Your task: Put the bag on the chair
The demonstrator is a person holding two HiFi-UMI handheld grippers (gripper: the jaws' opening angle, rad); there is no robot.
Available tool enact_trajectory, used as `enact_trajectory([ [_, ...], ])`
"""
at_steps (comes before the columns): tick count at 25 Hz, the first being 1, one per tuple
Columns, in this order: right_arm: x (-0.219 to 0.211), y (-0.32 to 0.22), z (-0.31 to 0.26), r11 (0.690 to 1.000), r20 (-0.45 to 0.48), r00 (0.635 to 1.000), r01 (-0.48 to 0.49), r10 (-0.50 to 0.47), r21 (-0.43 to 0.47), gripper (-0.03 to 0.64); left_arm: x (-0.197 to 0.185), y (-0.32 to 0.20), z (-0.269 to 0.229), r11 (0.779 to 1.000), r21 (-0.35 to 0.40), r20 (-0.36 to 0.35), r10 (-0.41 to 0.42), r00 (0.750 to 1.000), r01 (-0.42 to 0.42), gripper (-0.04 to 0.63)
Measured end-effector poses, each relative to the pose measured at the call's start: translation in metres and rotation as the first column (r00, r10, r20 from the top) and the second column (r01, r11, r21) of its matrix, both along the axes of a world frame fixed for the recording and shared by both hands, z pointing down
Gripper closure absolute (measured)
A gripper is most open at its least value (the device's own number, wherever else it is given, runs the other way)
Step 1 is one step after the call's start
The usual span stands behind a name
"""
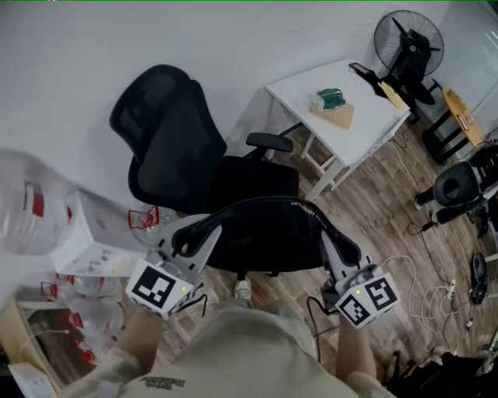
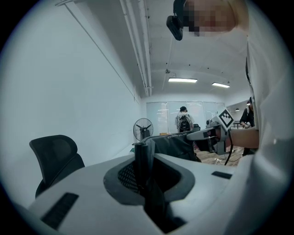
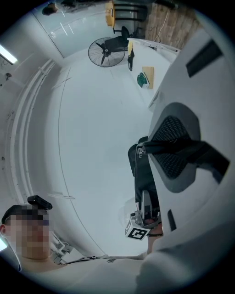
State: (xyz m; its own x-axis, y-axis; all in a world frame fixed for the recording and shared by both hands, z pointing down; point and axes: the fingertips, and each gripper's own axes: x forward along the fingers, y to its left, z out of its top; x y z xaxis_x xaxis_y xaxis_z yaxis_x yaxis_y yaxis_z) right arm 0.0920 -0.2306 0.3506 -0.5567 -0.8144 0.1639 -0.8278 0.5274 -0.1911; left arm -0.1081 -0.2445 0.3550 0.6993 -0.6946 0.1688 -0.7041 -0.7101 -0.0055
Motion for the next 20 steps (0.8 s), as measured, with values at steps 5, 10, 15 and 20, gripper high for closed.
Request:
enact_trajectory([
  [5, 0.003, -0.015, 0.001, 1.000, 0.003, 1.000, 0.020, -0.020, -0.005, 0.551, 0.002, -0.009, 0.003, 0.999, -0.024, -0.005, -0.034, 0.999, 0.034, 0.534],
  [10, 0.013, -0.033, 0.004, 0.999, 0.024, 0.999, 0.044, -0.044, -0.021, 0.551, 0.011, -0.017, 0.003, 0.997, -0.036, 0.000, -0.067, 0.998, 0.067, 0.534],
  [15, 0.025, -0.055, -0.003, 0.998, 0.044, 0.997, 0.067, -0.067, -0.012, 0.549, 0.021, -0.032, -0.002, 0.992, -0.014, -0.002, -0.121, 0.993, 0.121, 0.534],
  [20, 0.031, -0.090, -0.033, 0.994, 0.034, 0.995, 0.095, -0.097, 0.058, 0.549, 0.026, -0.060, -0.023, 0.988, -0.009, -0.049, -0.156, 0.987, 0.155, 0.534],
])
